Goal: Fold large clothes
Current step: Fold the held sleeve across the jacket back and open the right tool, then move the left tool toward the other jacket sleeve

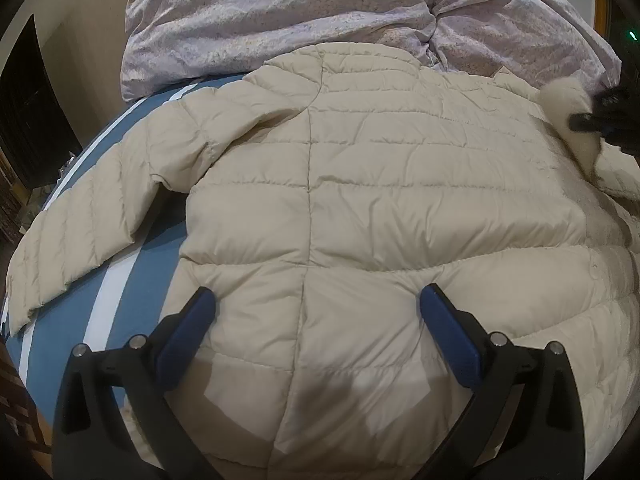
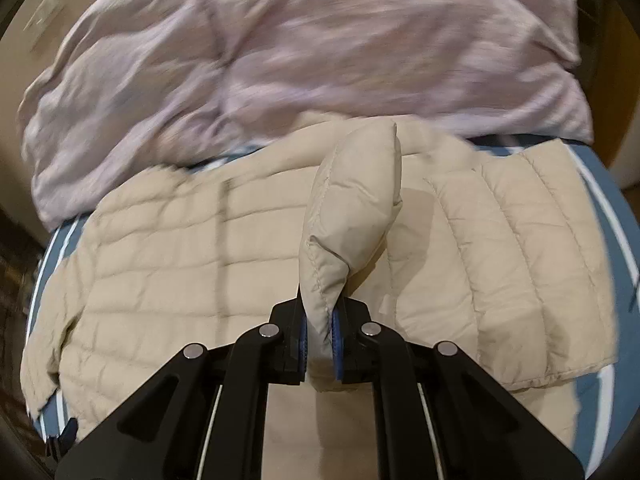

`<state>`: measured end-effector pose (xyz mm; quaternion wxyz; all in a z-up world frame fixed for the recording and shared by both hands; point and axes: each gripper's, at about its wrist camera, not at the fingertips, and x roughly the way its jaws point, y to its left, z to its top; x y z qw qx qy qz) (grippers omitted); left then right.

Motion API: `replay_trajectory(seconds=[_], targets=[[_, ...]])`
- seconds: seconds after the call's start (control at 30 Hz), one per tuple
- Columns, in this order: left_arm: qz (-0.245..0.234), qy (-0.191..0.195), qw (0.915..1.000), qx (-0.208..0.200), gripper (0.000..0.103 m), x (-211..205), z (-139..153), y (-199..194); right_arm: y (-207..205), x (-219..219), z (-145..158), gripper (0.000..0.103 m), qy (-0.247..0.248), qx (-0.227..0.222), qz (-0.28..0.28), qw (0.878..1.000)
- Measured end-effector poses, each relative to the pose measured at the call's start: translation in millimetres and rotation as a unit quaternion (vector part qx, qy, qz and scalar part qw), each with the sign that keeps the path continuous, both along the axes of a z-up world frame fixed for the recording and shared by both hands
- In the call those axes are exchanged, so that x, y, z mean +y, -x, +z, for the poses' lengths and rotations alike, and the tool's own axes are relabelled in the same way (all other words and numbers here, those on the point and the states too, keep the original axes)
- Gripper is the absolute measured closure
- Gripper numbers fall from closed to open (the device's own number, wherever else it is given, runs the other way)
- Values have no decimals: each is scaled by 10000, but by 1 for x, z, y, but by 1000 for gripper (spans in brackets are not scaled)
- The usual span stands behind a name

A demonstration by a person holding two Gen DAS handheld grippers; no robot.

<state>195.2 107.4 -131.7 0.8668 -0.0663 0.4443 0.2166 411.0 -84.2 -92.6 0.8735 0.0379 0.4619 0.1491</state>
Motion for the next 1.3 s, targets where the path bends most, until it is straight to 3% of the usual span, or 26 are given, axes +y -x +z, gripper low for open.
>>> replay_trajectory(seconds=[0.5,0.6,0.77,0.87,0.97,1.07,1.17,1.3], targets=[[-3,64,10000,-9,2,1,0,1,32,102,-5,92,-67,131,1095,9939],[-3,63,10000,-9,2,1,0,1,38,112,-10,86,24,184,1306,9913],[-4,60,10000,-8,2,1,0,1,48,115,-1,50,-250,233,1618,9862],[-5,56,10000,-5,2,2,0,1,56,108,21,46,-523,-39,1731,9835],[-4,56,10000,-4,2,1,0,1,55,93,37,42,-595,-373,1558,9853],[-5,55,10000,-3,2,1,0,1,46,74,34,42,-206,-570,1052,9926],[-5,54,10000,-3,2,1,0,1,34,61,13,42,276,-480,628,9965],[-5,55,10000,-3,2,1,-1,1,28,58,-10,42,425,-209,502,9976]])
